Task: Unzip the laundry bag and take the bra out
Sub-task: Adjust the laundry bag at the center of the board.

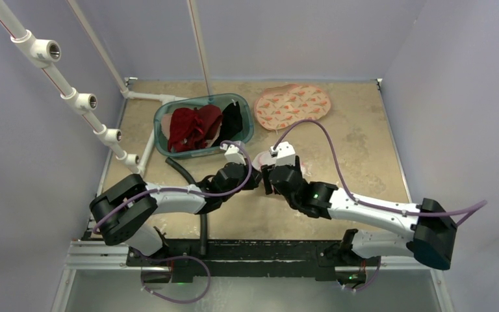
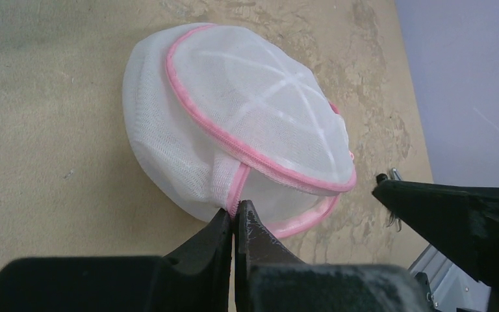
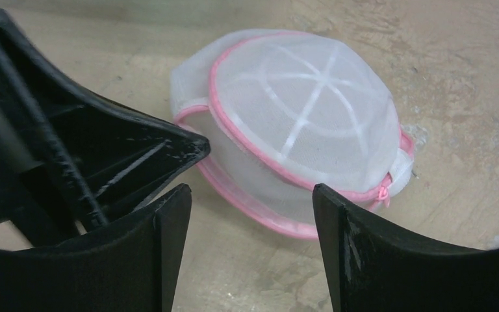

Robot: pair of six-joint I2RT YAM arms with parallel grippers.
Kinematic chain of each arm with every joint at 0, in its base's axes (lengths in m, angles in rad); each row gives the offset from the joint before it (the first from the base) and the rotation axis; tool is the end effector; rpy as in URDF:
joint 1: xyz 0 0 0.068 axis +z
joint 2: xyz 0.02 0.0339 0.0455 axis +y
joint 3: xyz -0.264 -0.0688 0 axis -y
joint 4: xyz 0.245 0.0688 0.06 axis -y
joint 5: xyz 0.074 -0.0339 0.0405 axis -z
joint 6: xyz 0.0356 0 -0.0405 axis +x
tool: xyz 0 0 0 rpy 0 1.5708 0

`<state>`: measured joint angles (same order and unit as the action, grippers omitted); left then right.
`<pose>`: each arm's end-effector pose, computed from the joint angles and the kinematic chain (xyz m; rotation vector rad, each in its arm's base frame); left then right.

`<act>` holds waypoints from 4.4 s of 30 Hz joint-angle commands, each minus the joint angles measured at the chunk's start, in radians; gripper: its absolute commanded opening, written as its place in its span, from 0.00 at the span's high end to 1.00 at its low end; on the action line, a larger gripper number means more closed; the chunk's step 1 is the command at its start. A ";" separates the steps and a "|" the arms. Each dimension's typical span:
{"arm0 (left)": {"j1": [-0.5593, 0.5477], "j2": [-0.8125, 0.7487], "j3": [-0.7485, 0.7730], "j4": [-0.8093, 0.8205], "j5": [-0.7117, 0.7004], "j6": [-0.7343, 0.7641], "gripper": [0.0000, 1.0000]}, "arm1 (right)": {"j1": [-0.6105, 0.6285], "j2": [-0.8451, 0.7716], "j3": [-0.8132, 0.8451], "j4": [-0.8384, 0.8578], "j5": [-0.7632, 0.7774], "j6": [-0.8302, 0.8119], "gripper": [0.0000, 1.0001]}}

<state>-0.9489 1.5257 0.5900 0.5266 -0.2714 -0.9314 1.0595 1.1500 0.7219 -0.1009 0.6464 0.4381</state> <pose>0.1832 -0.2392 0.1725 -0.1685 2.0854 -0.9369 0.1402 0.2061 0.2557 -0.2407 1.9821 0.2848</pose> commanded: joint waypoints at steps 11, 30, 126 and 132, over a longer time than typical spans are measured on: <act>0.009 -0.041 0.019 -0.002 0.028 -0.002 1.00 | 0.001 0.199 0.086 -0.068 0.168 0.051 0.39; 0.010 -0.037 0.026 -0.001 0.034 -0.005 1.00 | -0.046 0.239 0.142 -0.068 0.270 0.037 1.00; 0.108 -0.204 0.125 -0.398 -0.083 0.073 0.53 | -0.104 0.031 0.044 0.044 -0.347 -0.033 0.29; 0.109 -0.234 0.125 -0.285 0.055 0.127 0.55 | -0.257 -0.203 -0.026 -0.004 -0.257 0.047 0.29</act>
<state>-0.8444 1.3186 0.6865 0.1432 -0.3168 -0.8688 0.9100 1.0714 0.7231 -0.0570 0.3088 0.4145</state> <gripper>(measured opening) 0.459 0.716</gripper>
